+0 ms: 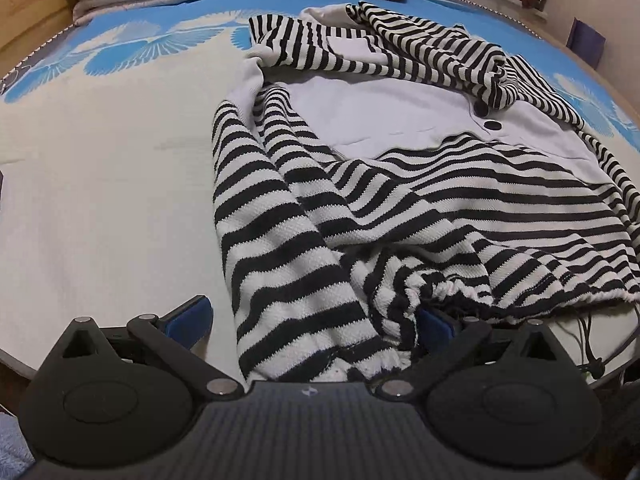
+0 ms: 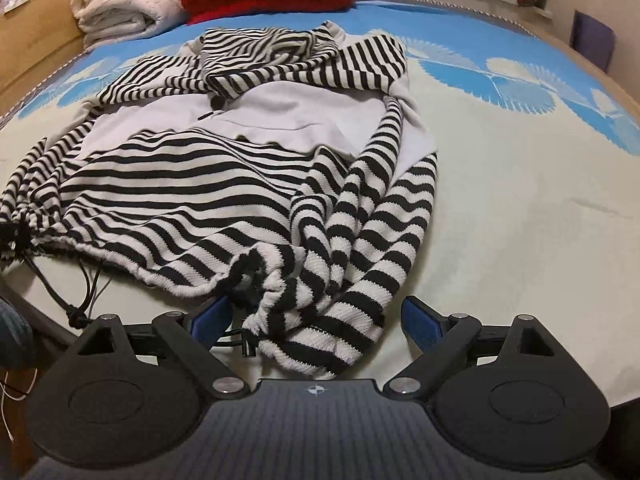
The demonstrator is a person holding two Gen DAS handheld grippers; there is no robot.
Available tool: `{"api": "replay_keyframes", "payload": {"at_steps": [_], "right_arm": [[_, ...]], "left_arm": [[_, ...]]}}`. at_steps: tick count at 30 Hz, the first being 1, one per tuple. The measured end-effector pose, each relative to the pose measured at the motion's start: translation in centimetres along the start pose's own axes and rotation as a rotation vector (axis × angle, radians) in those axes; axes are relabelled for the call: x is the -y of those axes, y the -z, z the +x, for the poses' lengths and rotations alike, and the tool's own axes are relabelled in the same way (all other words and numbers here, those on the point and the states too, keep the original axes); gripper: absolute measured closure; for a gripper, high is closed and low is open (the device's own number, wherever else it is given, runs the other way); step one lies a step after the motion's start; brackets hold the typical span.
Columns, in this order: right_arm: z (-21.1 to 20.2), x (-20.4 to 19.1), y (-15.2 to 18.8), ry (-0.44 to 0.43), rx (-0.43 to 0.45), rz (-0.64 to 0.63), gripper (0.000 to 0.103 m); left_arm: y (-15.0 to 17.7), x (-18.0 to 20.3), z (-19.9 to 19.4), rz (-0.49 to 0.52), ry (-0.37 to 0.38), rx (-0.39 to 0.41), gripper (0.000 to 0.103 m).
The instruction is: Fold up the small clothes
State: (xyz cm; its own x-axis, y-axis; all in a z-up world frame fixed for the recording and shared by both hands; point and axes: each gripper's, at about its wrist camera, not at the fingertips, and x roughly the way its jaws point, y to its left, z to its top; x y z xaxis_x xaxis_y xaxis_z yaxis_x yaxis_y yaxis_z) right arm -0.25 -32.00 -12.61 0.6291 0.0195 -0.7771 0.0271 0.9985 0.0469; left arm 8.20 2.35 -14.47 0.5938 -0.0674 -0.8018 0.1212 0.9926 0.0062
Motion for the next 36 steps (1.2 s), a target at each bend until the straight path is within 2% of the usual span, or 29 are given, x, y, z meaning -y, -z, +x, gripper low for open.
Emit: {"api": "replay_keyframes", "payload": {"at_steps": [6,12,21,34,36], "right_arm": [[0.9,0.2,-0.1,0.01,-0.022,0.031,0.011],[0.6,0.5,0.1,0.004,-0.014,0.044,0.011],[0.6,0.2,0.2,0.009,-0.019,0.035,0.011],[0.2,1.6,0.1,-0.019,-0.012,0.128,0.011],[0.1,1.6,0.0,-0.039,-0.012,0.135,0.011]], "left_arm": [[-0.2,0.2,0.1,-0.002,-0.003,-0.009,0.0],[0.3,-0.7,-0.9,-0.043,0.034,-0.015,0.0],[0.9,0.1,-1.2,0.024,0.044,-0.006,0.0],[0.2,-0.9,-1.0,-0.032,0.069,-0.023,0.0],[0.1,-1.2,-1.3,-0.062,0.109,-0.021,0.0]]}}
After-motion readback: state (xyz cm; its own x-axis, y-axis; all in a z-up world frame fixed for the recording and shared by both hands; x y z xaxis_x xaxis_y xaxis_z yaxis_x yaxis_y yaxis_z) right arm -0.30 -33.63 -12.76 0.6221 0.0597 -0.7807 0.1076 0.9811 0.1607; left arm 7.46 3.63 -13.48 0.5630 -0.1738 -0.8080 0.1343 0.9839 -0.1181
